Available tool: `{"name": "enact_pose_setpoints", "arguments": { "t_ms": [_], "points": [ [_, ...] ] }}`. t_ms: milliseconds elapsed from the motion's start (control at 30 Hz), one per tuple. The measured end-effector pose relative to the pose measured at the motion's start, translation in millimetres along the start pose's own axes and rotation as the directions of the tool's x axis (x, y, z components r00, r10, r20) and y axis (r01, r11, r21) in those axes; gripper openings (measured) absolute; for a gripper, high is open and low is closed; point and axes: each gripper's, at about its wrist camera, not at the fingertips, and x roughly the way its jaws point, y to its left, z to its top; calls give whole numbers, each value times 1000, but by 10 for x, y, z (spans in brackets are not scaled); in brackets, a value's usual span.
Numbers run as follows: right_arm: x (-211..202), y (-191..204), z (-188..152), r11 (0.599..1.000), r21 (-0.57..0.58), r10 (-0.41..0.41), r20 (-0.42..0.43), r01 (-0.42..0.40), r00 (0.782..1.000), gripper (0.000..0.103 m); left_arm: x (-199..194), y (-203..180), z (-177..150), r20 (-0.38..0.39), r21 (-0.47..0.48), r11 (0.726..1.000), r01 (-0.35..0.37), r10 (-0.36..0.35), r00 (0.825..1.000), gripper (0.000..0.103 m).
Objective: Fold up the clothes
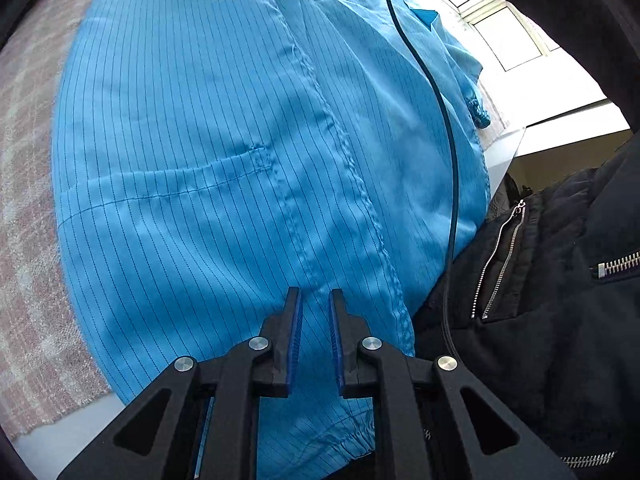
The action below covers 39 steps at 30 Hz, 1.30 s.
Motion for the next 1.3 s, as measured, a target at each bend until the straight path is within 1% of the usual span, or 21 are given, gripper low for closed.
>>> {"name": "enact_pose_setpoints", "arguments": {
  "t_ms": [33, 67, 100, 133, 167, 233, 333, 367, 433, 500, 600, 700, 767, 800, 867, 900, 1000, 1067, 1133, 1233, 1300],
  "points": [
    [40, -76, 71, 999, 34, -2, 17, 2, 1000, 12, -12, 28, -20, 4, -11, 1000, 10, -10, 1000, 9],
    [15, -167, 140, 997, 77, 24, 62, -29, 998, 12, -17, 42, -28, 7, -14, 1000, 13, -13, 1000, 8],
    [-8, -253, 202, 993, 113, 14, 91, -24, 996, 13, -23, 42, -32, 9, -13, 1000, 12, -12, 1000, 8],
    [-12, -337, 246, 989, 147, 11, 89, -24, 996, 13, -26, 39, -37, 10, -11, 1000, 9, -9, 1000, 8],
    [-21, -412, 261, 982, 179, 54, 71, -66, 996, 13, -21, 25, -42, 11, -8, 1000, 3, -3, 1000, 8],
    [-209, -501, 203, 971, 202, 109, 104, -128, 989, 14, -12, -5, -45, 12, 5, 1000, -10, 9, 1000, 8],
    [-637, -569, 19, 961, 198, 161, 171, -194, 972, 20, -3, -43, -13, 9, 33, 999, -26, 26, 1000, 8],
    [-754, -577, -54, 957, 204, 171, 181, -207, 968, 30, -1, -51, -6, 9, 39, 999, -29, 29, 1000, 8],
    [-933, -460, -225, 968, 157, 167, 175, -195, 970, 46, 2, -54, -3, 9, 42, 999, -28, 28, 1000, 8],
    [-980, -256, -404, 986, 60, 149, 132, -158, 980, 47, -17, -31, -10, 7, 48, 998, -28, 27, 1000, 8],
    [-930, 83, -621, 983, -59, 179, 110, -174, 978, 47, -26, -20, -10, 4, 56, 998, -30, 30, 1000, 9],
    [-702, 347, -587, 954, -81, 296, 95, -289, 951, 47, -17, -33, -2, -1, 60, 998, -34, 35, 999, 9],
    [-445, 503, -500, 944, -82, 322, 37, -318, 946, 47, 14, -71, 10, 6, 54, 998, -35, 35, 999, 9],
    [-308, 558, -470, 954, -87, 289, 5, -287, 957, 47, 36, -96, 18, 10, 50, 998, -35, 34, 999, 9],
    [-56, 567, -421, 983, -100, 151, -34, -154, 988, 47, 38, -90, -1, 24, 35, 999, -29, 28, 999, 8],
    [4, 515, -400, 991, -95, 89, -35, -92, 995, 47, 31, -75, -17, 30, 21, 1000, -23, 22, 999, 8],
    [-74, 365, -398, 996, -70, -55, 20, 56, 998, 47, -27, -19, -101, 37, -41, 999, -29, 31, 999, 9],
    [-268, 399, -524, 998, -64, 19, 1, -19, 1000, 47, -177, 33, -246, 67, -106, 993, -49, 57, 996, 9],
    [-415, 576, -706, 990, -117, 70, -73, -78, 995, 47, -405, 141, -458, 117, -203, 979, -21, 45, 992, 14],
    [-529, 952, -945, 977, -214, -10, -136, -19, 991, 47, -651, 305, -761, 151, -322, 947, -3, 55, 987, 31],
    [-529, 1104, -1002, 976, -218, -17, -177, -23, 984, 47, -693, 386, -867, 134, -363, 932, -15, 68, 989, 31]
  ]
}}
